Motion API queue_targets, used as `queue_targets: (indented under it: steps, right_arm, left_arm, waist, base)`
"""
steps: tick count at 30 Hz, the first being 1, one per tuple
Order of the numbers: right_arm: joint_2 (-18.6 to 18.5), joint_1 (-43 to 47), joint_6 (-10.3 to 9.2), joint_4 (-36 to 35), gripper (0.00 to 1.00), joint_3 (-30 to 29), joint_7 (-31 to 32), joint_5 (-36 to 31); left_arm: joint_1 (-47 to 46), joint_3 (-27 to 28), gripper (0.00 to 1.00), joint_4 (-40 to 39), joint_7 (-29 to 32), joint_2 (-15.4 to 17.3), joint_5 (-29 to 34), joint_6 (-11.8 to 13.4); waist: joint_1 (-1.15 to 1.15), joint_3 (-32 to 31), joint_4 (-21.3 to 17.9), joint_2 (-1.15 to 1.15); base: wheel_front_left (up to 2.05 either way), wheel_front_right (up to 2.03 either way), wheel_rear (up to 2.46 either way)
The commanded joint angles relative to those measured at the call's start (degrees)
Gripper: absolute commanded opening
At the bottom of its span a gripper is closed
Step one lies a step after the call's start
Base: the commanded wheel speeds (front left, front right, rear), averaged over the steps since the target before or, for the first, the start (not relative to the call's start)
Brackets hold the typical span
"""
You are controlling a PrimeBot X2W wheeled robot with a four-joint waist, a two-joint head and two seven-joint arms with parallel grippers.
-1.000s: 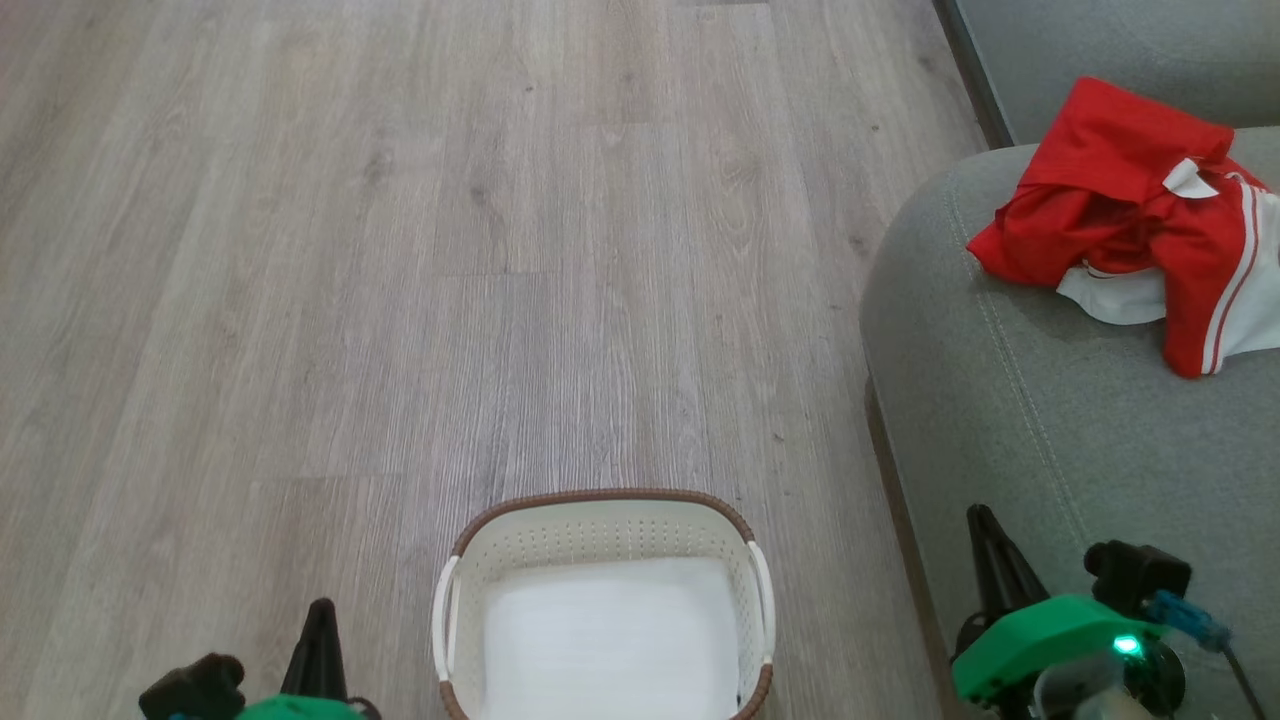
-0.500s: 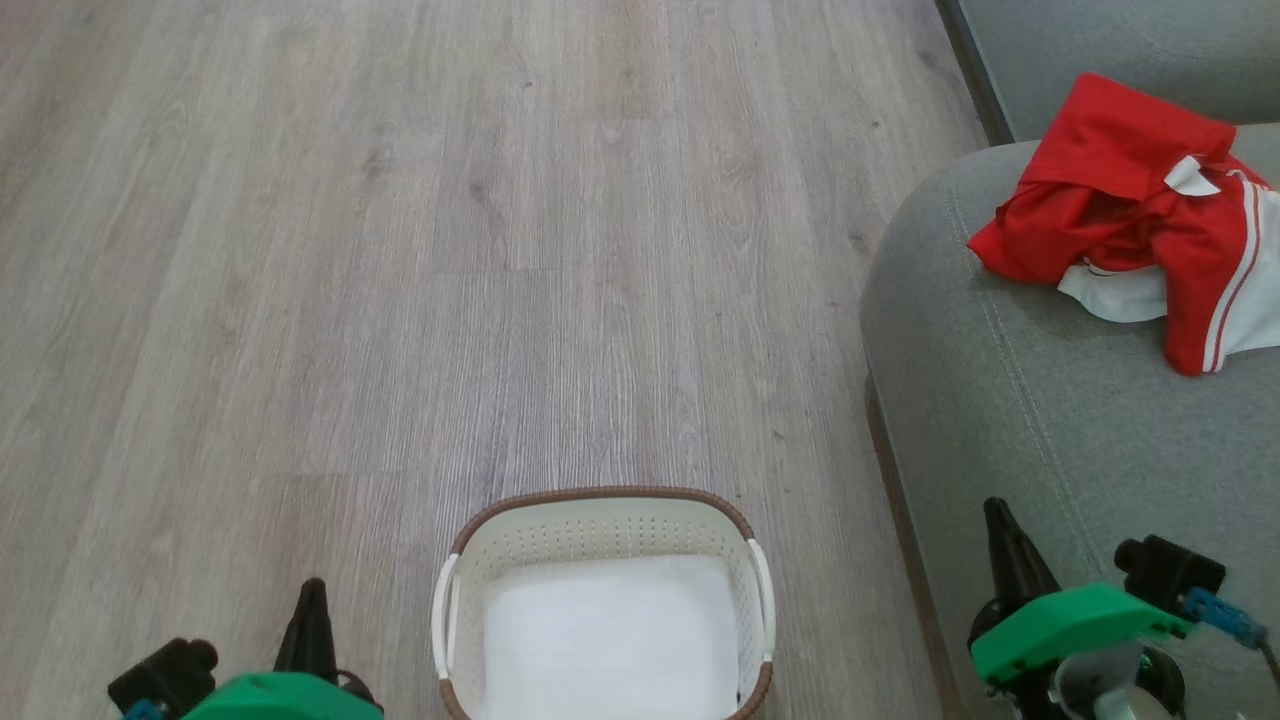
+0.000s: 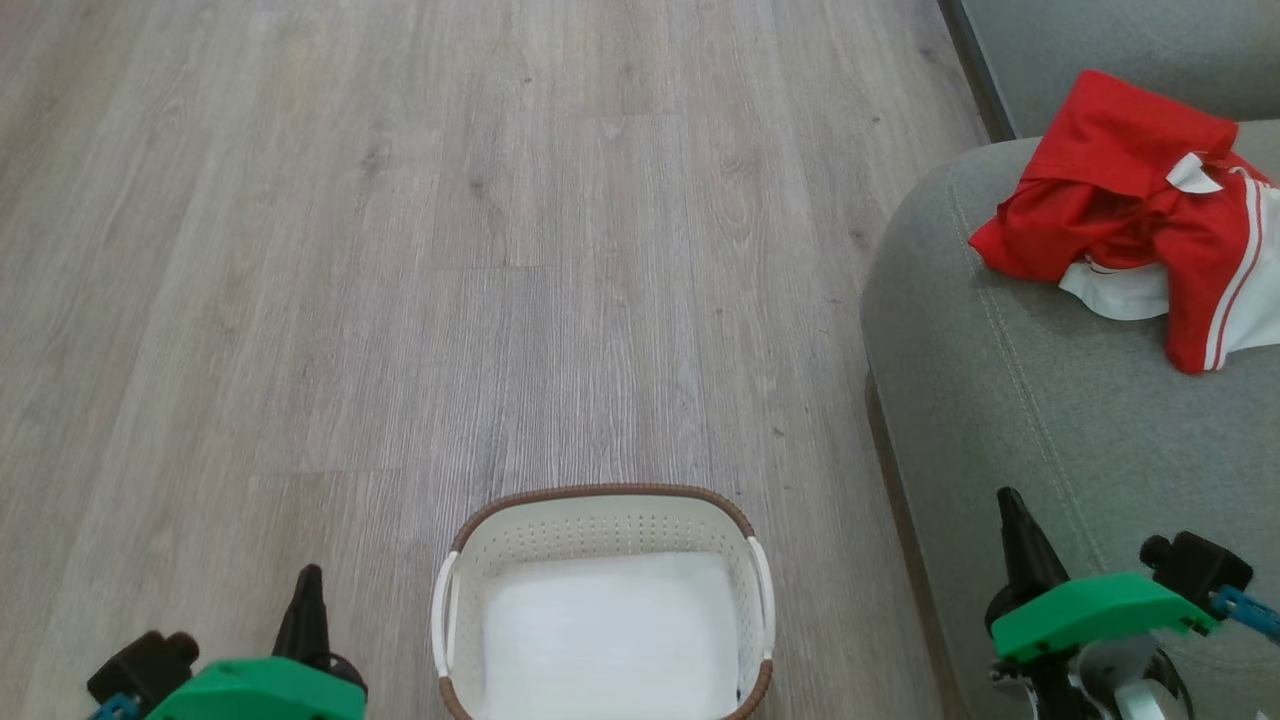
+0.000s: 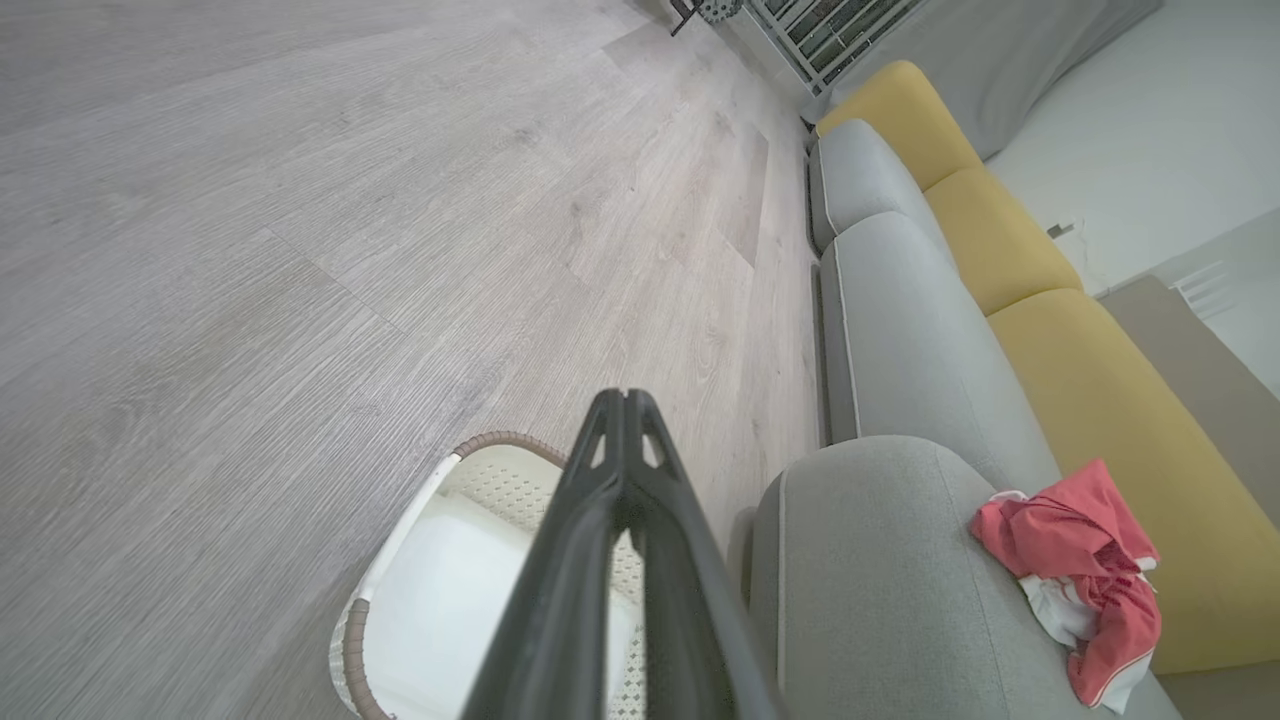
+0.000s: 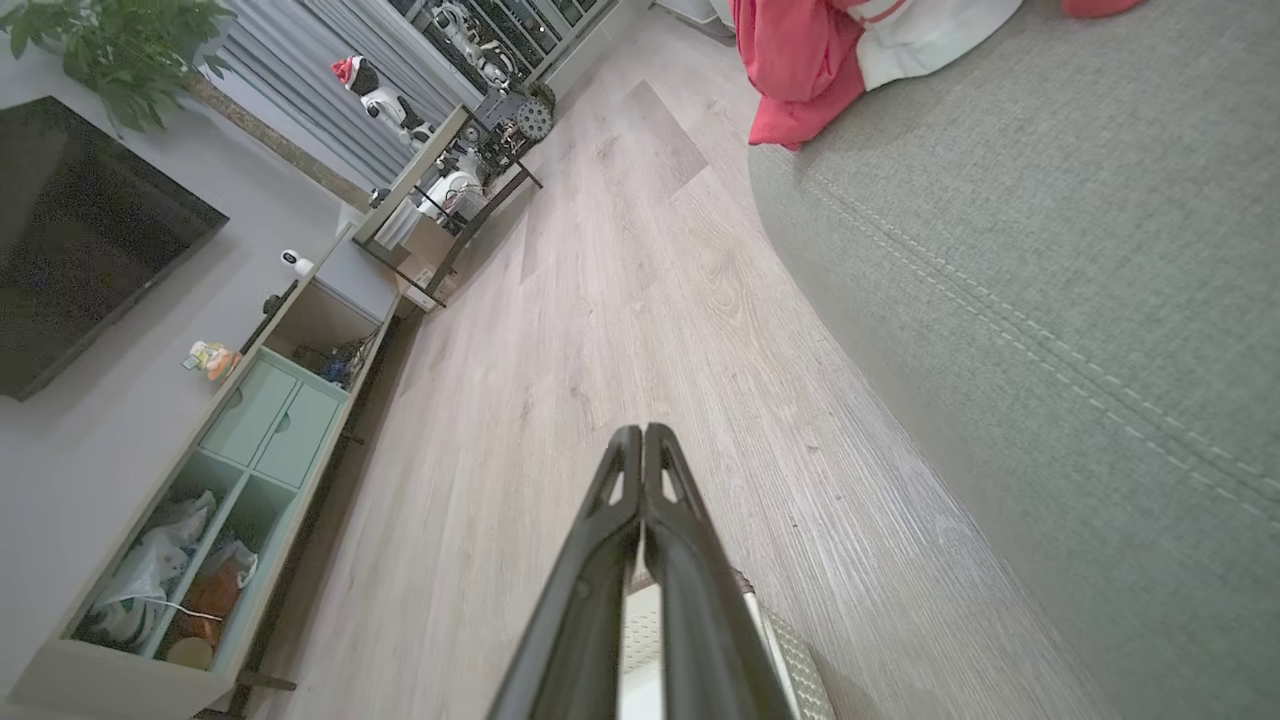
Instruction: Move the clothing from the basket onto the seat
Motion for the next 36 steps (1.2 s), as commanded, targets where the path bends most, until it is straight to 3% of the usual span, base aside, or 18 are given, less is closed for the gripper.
queue_targets:
  steps: [1,36]
  right_arm:
    - [0.01,-3.0,0.0,-2.35,0.0,-0.01,0.32,1.81]
    - [0.1,-3.69,0.0,-5.23,0.0,-2.95,5.99,23.46]
  left_arm:
    - [-3.3,1.48,0.0,-1.58,0.43,0.27,-1.51,-0.55]
    - [-7.48,5.66,0.0,-1.3,6.04,-0.25,-21.41,-4.64]
  waist:
    - [0.0,0.03,0.0,0.0]
    - [0.0,0.69,-0.01,0.0]
  base:
    - [0.0,0.0,0.0]
    - [0.0,0.0,0.0]
